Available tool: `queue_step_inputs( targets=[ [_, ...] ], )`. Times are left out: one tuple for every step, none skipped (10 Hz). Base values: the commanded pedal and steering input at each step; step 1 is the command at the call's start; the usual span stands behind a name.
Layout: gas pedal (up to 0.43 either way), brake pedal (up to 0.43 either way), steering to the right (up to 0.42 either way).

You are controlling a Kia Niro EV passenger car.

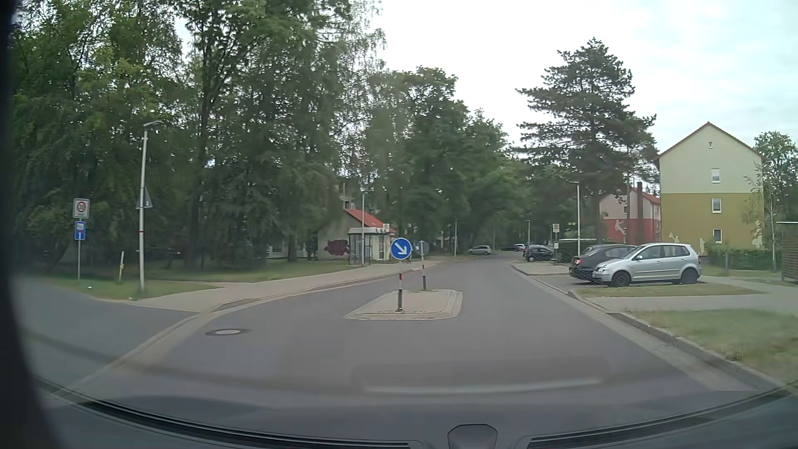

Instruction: Follow the waypoints while adhering to traffic rules and regulations

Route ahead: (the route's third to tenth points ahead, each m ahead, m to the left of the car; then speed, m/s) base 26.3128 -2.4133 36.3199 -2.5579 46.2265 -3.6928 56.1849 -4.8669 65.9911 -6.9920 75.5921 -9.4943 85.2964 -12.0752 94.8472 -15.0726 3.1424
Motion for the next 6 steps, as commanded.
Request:
queue_step_inputs(
  targets=[
    [0.13, 0.006, 0.397],
    [0.13, 0.006, 0.356],
    [0.13, 0.006, 0.309],
    [0.13, 0.006, 0.261],
    [0.138, 0.006, 0.213],
    [0.138, 0.006, 0.172]
  ],
)
